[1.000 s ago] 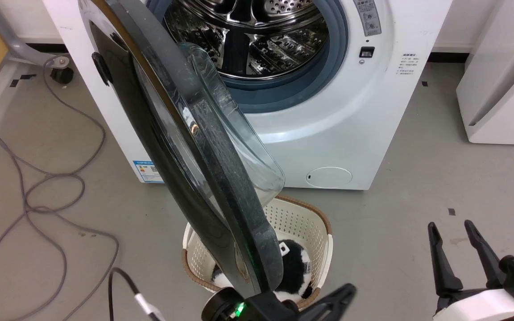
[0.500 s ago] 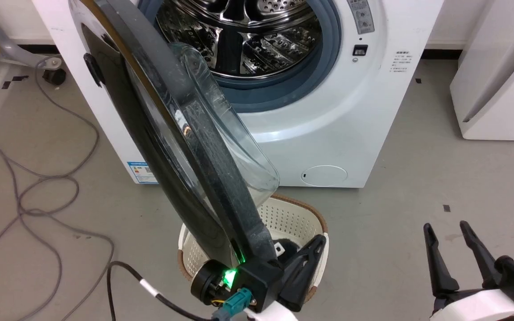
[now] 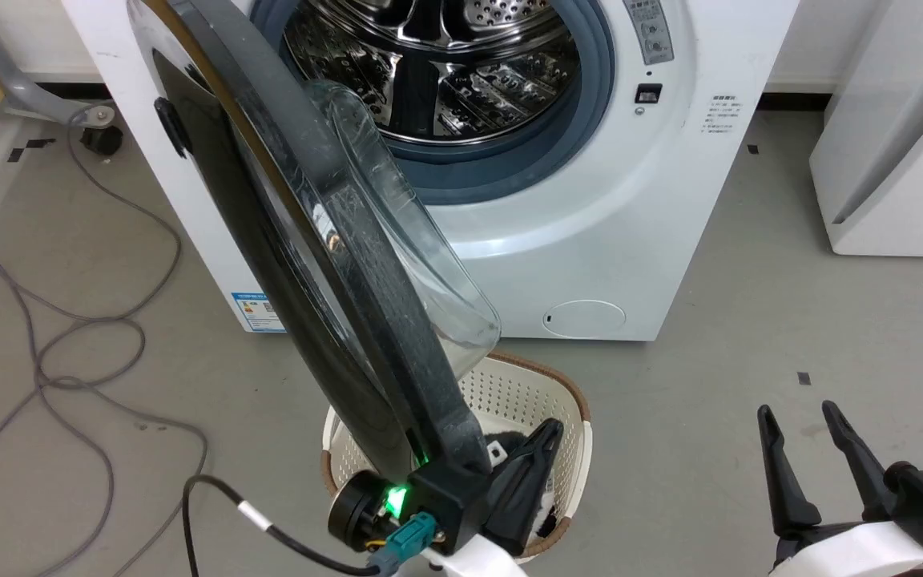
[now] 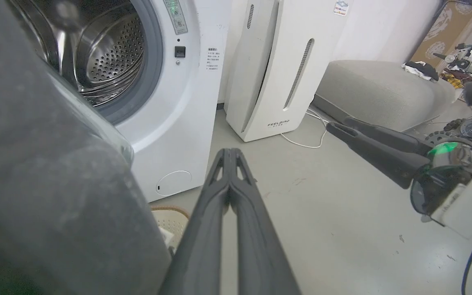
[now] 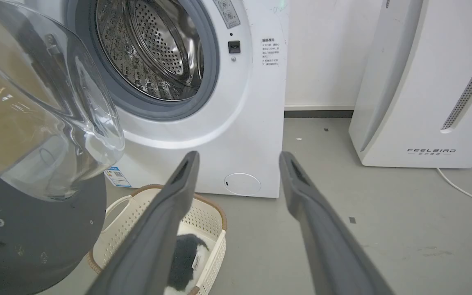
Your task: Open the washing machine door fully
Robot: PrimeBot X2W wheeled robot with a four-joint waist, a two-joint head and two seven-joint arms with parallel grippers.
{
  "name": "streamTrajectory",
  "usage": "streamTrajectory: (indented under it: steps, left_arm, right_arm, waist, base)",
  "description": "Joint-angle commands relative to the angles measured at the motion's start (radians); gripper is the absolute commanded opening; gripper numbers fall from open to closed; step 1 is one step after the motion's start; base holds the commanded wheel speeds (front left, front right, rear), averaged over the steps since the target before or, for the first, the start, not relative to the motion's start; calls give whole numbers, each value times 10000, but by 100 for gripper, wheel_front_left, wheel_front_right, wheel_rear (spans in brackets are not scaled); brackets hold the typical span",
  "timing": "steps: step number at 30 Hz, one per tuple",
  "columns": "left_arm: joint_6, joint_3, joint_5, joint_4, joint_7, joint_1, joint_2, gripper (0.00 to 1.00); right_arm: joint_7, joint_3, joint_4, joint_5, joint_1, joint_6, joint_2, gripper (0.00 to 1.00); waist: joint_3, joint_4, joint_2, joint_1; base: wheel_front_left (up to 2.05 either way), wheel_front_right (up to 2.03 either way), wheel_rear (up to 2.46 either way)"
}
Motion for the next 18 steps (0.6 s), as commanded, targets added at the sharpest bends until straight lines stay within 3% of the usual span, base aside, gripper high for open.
streamTrajectory:
  steps: [1, 9, 18]
  left_arm:
    - [105, 118, -68, -31, 47, 130, 87, 0]
    - [623, 281, -192, -485, 230, 816, 248, 0]
    - [1126, 514, -271, -903, 284, 1493, 482, 0]
  right_arm:
    - [-68, 18, 27, 70, 14, 52, 43, 100]
    - [-64, -15, 32, 79, 166, 52, 43, 100]
    - [9, -143, -105, 44, 402, 52, 43, 100]
  waist:
    - [-26, 16, -1, 0]
    - [-237, 247, -1, 0]
    - [-429, 993, -1, 0]
  base:
    - [0, 0, 0]
    - [0, 0, 0]
    - [0, 0, 0]
